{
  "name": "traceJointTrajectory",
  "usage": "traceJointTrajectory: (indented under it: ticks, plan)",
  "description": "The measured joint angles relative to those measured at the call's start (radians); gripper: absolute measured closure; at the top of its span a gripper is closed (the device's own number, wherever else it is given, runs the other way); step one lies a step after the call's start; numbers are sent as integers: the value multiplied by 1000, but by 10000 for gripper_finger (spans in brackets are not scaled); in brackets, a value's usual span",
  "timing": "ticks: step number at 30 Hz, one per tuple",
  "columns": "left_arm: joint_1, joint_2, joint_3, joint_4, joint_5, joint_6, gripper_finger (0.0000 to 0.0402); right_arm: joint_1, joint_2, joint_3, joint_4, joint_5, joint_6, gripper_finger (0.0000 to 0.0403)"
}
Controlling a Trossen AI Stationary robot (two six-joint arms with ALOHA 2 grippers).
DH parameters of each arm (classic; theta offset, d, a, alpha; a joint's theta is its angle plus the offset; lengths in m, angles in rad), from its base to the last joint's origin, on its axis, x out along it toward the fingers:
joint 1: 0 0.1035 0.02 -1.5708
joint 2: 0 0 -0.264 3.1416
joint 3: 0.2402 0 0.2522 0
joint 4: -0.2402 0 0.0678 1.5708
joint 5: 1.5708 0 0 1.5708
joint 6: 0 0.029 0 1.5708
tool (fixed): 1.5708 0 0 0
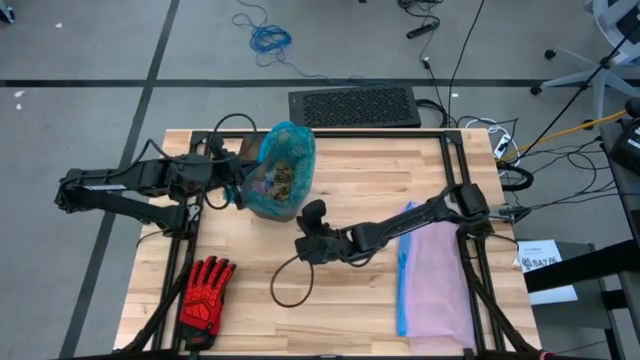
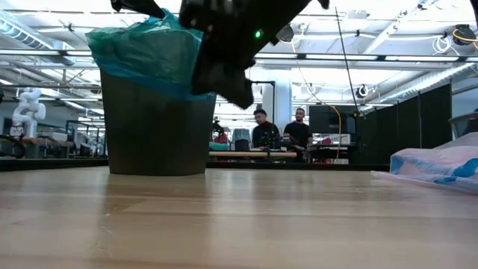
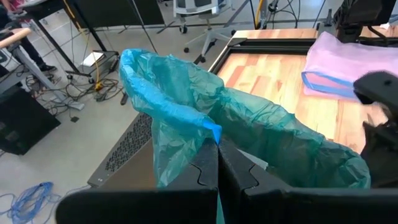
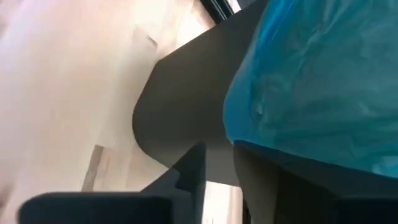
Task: Place trash/remove bag and relplace
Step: Remove the blue trash bag from the trash bin
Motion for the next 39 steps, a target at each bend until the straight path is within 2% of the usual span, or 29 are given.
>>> traceJointTrajectory:
  ticks: [8,17,24,31,36,39]
  plan:
    - [0,0,0,-5,0,0,402,-45,40,0,42,27,-22,286]
    - [0,0,0,-14,0,0,402,-23,40,0,152,47,-116,285]
    - [0,0,0,-20,0,0,402,-3,40,0,157,55,-129,285]
    - [0,0,0,-20,0,0,402,-49,40,0,190,48,-151,285]
    - [0,0,0,-19,0,-1,402,-93,40,0,206,1,-151,286]
    - [0,0,0,-20,0,-1,402,-114,40,0,208,-60,-142,306]
